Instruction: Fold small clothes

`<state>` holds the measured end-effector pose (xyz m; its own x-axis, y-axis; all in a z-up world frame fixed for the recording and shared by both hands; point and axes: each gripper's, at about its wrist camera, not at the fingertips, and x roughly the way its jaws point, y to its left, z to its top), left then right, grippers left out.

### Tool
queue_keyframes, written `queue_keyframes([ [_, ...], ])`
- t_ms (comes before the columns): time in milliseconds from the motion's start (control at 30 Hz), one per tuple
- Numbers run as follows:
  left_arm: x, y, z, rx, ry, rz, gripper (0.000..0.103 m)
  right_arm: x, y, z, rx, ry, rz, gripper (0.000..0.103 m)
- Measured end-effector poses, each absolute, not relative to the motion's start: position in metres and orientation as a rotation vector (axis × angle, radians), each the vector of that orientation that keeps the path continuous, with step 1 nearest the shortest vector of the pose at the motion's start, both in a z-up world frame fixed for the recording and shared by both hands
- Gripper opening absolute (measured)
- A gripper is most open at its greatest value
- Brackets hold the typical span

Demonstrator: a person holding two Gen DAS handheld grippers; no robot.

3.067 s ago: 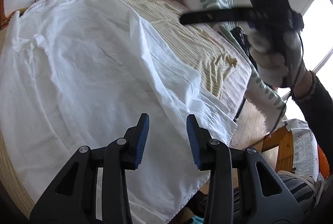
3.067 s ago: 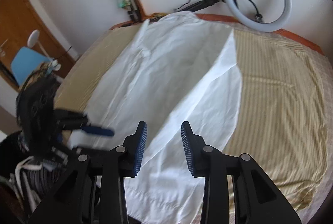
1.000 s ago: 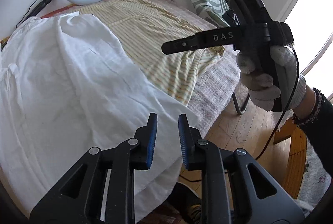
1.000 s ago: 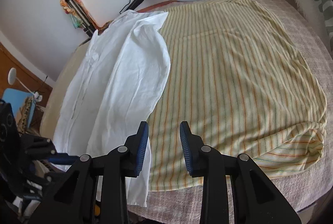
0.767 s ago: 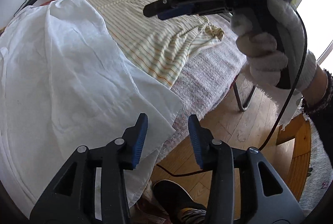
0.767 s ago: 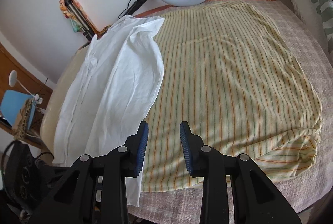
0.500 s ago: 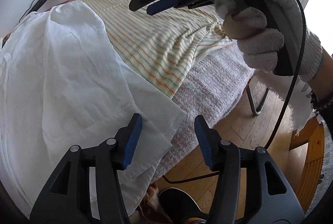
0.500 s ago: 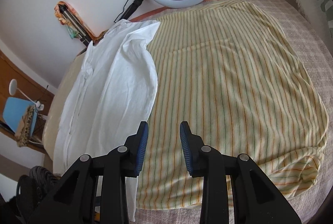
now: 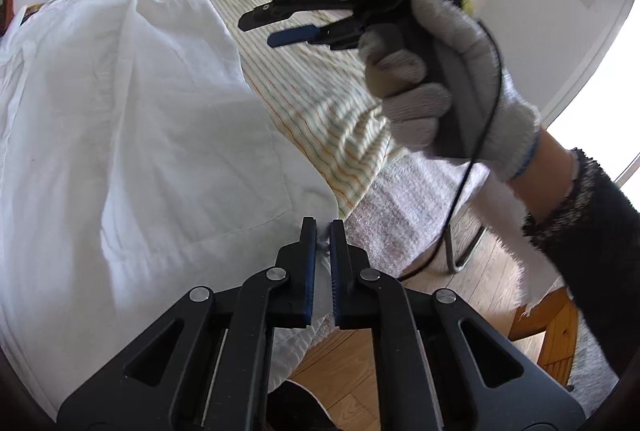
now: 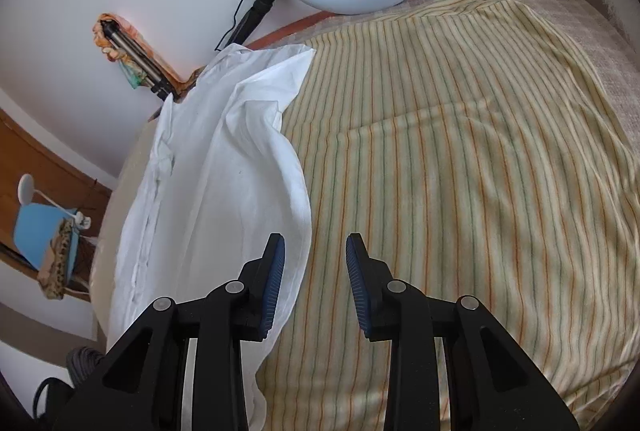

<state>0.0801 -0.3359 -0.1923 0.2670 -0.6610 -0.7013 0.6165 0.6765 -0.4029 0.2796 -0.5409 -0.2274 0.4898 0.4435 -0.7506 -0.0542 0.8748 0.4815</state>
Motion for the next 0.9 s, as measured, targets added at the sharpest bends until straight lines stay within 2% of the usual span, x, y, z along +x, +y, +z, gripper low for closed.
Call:
queue_keyframes([
  [67,0.081,-0.327,-0.188,-0.098,0.969,-0.861,0.004,0.286,-0.538,-0.230,0.447,1.007,0.318,0.062],
  [267,0.083,-0.311,-0.189,-0.194,0.974,-0.860,0.004,0.310,-0.528,-0.238,0.513,0.985,0.340,0.063],
  [333,0.082,-0.309,-0.189,-0.202,0.974,-0.864,0.004,0.319,-0.521,-0.241,0.508,0.995,0.330,0.052],
  [400,0.081,-0.303,-0.186,-0.216,0.969,-0.869,0.004,0.326,-0.513,-0.243,0.495,1.026,0.334,0.012],
  [433,0.081,-0.300,-0.185,-0.228,0.966,-0.874,0.004,0.328,-0.508,-0.243,0.476,1.041,0.318,0.006],
  [567,0.081,-0.279,-0.181,-0.305,0.948,-0.888,0.004,0.325,-0.496,-0.227,0.414,1.027,0.283,0.002],
  [900,0.070,-0.222,-0.182,-0.409,0.934,-0.841,0.004,0.326,-0.421,-0.166,0.199,0.980,0.296,0.001],
])
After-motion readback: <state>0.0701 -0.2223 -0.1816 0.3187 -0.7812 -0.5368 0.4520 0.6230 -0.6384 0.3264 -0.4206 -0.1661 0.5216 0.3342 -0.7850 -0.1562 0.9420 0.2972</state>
